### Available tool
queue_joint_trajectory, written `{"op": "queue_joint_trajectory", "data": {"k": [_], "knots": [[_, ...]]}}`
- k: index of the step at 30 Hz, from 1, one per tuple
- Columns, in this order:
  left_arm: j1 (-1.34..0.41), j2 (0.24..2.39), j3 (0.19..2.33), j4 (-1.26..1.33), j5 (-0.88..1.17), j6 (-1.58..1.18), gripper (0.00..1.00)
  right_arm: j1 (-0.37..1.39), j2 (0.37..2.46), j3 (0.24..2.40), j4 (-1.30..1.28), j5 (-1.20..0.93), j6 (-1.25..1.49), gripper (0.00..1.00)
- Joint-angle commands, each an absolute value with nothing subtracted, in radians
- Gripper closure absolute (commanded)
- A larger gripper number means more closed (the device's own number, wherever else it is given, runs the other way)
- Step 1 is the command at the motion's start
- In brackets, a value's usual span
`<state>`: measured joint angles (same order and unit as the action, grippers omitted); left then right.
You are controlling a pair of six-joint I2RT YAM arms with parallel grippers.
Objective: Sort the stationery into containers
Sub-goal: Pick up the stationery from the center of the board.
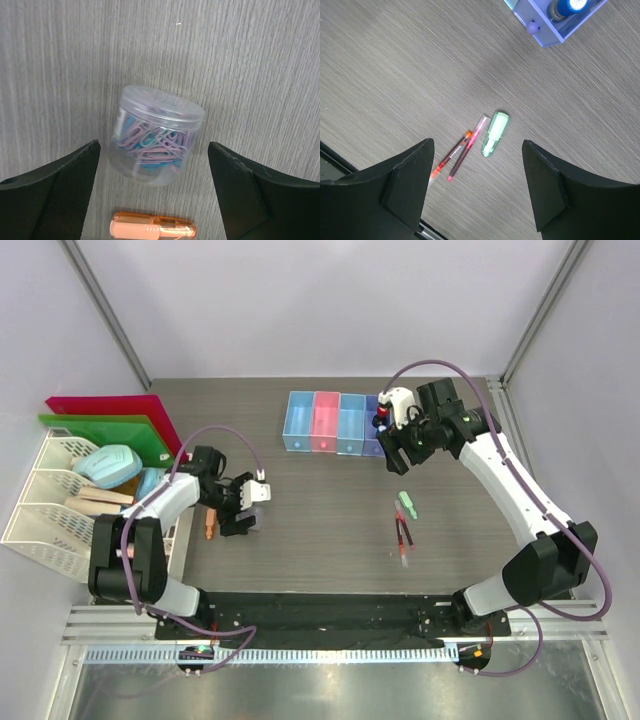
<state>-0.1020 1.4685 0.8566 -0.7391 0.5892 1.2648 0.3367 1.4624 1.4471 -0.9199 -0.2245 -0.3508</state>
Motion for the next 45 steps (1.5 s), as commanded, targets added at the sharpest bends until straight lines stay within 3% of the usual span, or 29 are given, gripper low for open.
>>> {"op": "queue_joint_trajectory", "data": {"k": [1,5,8,11,16,23,33,45], "knots": [[-0.100,1.499,0.885,-0.733,0.624,1.272,0.13,0.347,1.419,1.473,-0.897,-0.285,-0.330,0.23],[-0.113,1.532,0.893,-0.732,0.604,1.264,0.18,0.350,1.422,1.473,-0.897,-0.313,-0.322,0.23],[-0.117,1.539,0.897,-0.724,0.607,1.252,0.29,0.353,1.425,1.465,-0.887,-0.351,-0.314,0.24],[-0.121,1.543,0.902,-0.715,0.606,1.240,0.51,0.356,1.439,1.468,-0.874,-0.403,-0.293,0.24],[-0.133,1.534,0.923,-0.695,0.623,1.178,0.66,0.356,1.460,1.442,-0.770,-0.555,-0.195,0.23],[-0.155,1.379,0.914,-0.426,0.719,0.902,0.88,0.356,1.569,1.462,-0.600,-0.787,-0.002,0.23],[-0.245,1.181,0.848,0.030,0.759,0.462,0.93,0.365,1.669,1.479,-0.226,-0.937,0.302,0.20],[-0.356,1.154,0.838,0.046,0.744,0.414,0.94,0.531,1.761,1.516,-0.147,-0.913,0.350,0.19]]}}
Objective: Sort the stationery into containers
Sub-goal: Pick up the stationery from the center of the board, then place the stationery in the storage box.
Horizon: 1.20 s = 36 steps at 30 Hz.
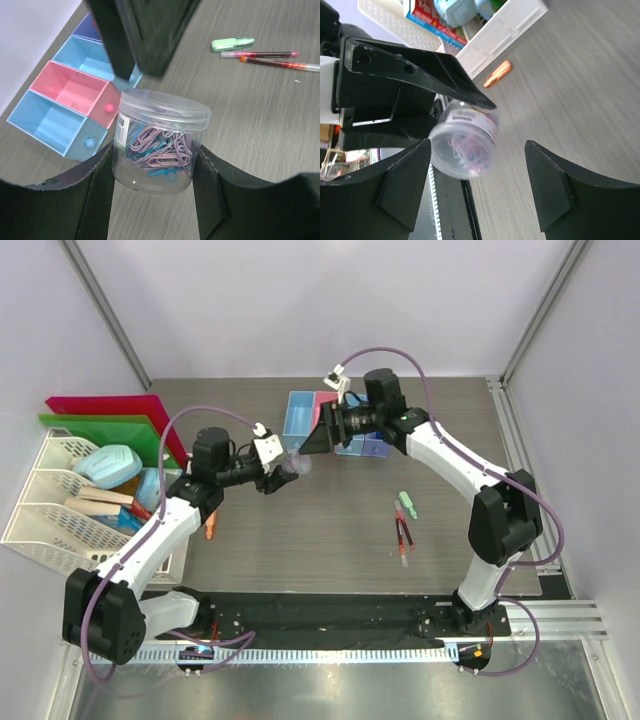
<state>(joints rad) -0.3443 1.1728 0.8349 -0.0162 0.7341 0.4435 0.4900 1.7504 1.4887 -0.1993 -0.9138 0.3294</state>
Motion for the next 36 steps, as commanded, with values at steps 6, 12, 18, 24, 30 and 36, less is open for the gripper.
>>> {"op": "queue_joint_trajectory", "data": {"k": [6,12,18,24,30,36], "knots": [[-0.362,1.152,0.833,0.041,0.727,0.439,0.94,0.558,1.760,1.502,-0.152,-0.897,0.339,0.18],[-0.364,1.161,0.830,0.040,0.726,0.445,0.94,0.569,1.747,1.486,-0.155,-0.865,0.327,0.19],[-0.364,1.158,0.830,0.037,0.715,0.456,0.94,0.580,1.744,1.486,-0.195,-0.845,0.290,0.25],[-0.364,1.161,0.831,0.032,0.709,0.460,0.95,0.592,1.738,1.468,-0.210,-0.825,0.272,0.27],[-0.364,1.161,0.830,0.032,0.692,0.468,0.92,0.597,1.735,1.457,-0.224,-0.811,0.258,0.65],[-0.364,1.155,0.825,0.020,0.670,0.489,0.29,0.597,1.727,1.479,-0.248,-0.789,0.238,0.85]]}}
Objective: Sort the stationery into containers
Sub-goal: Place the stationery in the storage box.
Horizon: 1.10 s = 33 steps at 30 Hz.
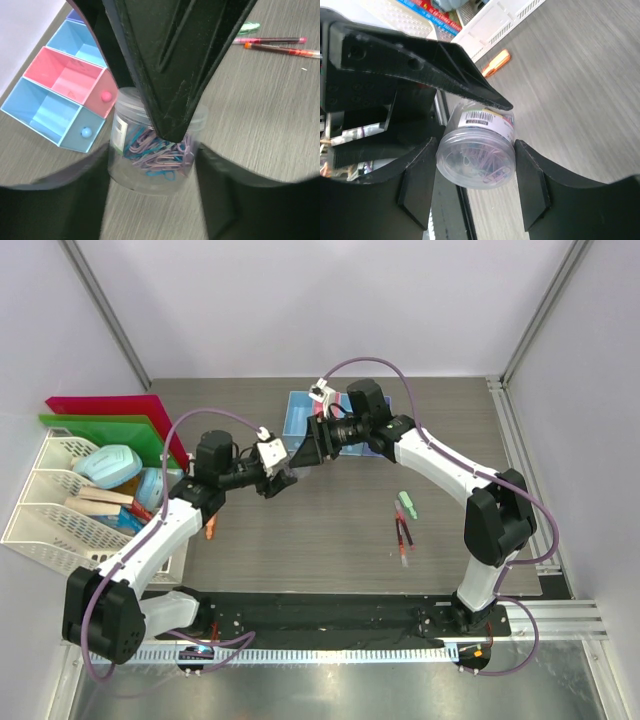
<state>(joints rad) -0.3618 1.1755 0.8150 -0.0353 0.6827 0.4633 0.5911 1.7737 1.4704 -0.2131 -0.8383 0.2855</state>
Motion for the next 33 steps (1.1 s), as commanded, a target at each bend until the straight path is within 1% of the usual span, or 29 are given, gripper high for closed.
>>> {"op": "queue_joint_trajectory", "data": {"k": [1,2,3,4,9,12,18,22,28,33], "knots": [[-0.364,1.154,0.821,0.021,0.667,0.503,0.15,0.597,1.727,1.488,-0.253,-0.785,0.235,0.85],[-0.364,1.151,0.818,0.018,0.664,0.509,0.06,0.597,1.732,1.496,-0.265,-0.778,0.224,0.85],[-0.364,1.150,0.813,0.014,0.661,0.517,0.02,0.597,1.735,1.502,-0.271,-0.763,0.218,0.86],[-0.364,1.149,0.810,0.008,0.654,0.532,0.01,0.595,1.739,1.517,-0.279,-0.755,0.209,0.85],[-0.362,1.123,0.775,-0.021,0.632,0.551,0.00,0.580,1.791,1.584,-0.353,-0.704,0.143,0.85],[-0.362,1.086,0.741,-0.031,0.612,0.564,0.00,0.561,1.831,1.669,-0.423,-0.606,0.092,0.86],[-0.347,1.042,0.677,-0.080,0.586,0.590,0.00,0.509,2.011,1.934,-0.593,-0.393,-0.055,0.86],[-0.318,1.022,0.646,-0.092,0.561,0.598,0.00,0.479,2.146,2.173,-0.702,-0.261,-0.132,0.86],[-0.250,1.011,0.614,-0.092,0.566,0.595,0.00,0.440,2.232,2.236,-0.703,-0.129,-0.190,0.85],[-0.209,1.009,0.584,-0.083,0.589,0.589,0.00,0.425,2.258,2.247,-0.689,-0.112,-0.198,0.85]]}}
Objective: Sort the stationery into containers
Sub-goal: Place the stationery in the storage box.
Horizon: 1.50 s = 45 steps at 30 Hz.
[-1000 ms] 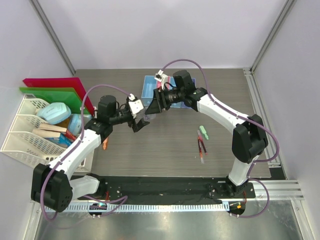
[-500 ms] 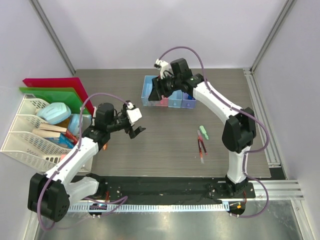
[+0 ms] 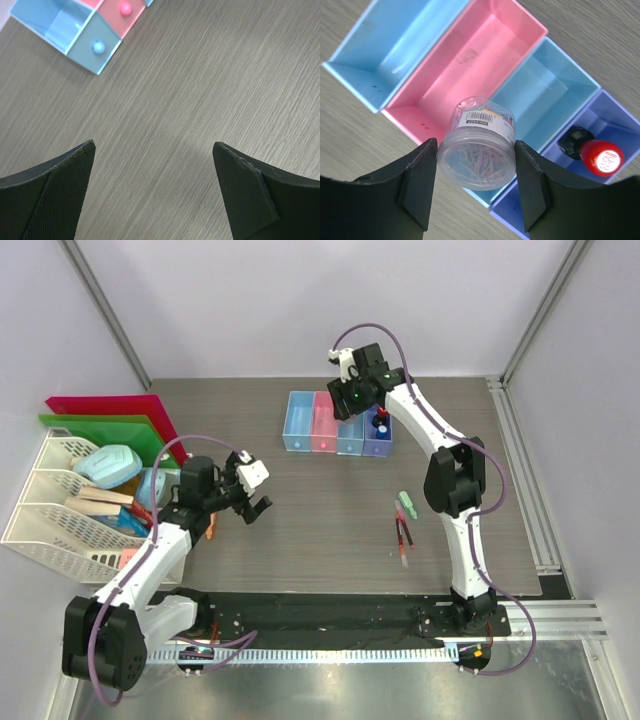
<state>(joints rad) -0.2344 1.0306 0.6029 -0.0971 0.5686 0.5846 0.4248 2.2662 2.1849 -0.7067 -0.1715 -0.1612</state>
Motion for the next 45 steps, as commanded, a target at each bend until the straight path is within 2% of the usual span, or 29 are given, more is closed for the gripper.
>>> {"op": "queue_joint_trajectory", "data": {"k": [1,9,27,30,33,36,38,39,45], "knots": [[-0.203,1.009,0.578,-0.074,0.589,0.586,0.00,0.425,2.258,2.246,-0.684,-0.100,-0.198,0.86],[-0.187,1.002,0.543,-0.057,0.609,0.571,0.00,0.420,2.315,2.270,-0.663,-0.018,-0.242,0.86],[-0.173,1.005,0.529,-0.057,0.623,0.572,0.00,0.420,2.382,2.284,-0.660,-0.005,-0.256,0.85],[-0.173,1.006,0.529,-0.060,0.621,0.577,0.00,0.420,2.385,2.283,-0.660,-0.005,-0.259,0.74],[-0.173,1.008,0.528,-0.058,0.627,0.575,0.00,0.422,2.381,2.283,-0.660,-0.005,-0.262,0.50],[-0.173,1.009,0.528,-0.058,0.629,0.574,0.00,0.420,2.375,2.284,-0.658,-0.006,-0.265,0.36],[-0.173,1.011,0.528,-0.058,0.632,0.574,0.00,0.420,2.370,2.286,-0.655,-0.008,-0.265,0.32],[-0.173,1.011,0.526,-0.057,0.635,0.572,0.00,0.420,2.368,2.287,-0.653,-0.005,-0.267,0.26],[-0.173,1.014,0.526,-0.052,0.643,0.569,0.00,0.420,2.352,2.289,-0.649,-0.005,-0.265,0.18]]}}
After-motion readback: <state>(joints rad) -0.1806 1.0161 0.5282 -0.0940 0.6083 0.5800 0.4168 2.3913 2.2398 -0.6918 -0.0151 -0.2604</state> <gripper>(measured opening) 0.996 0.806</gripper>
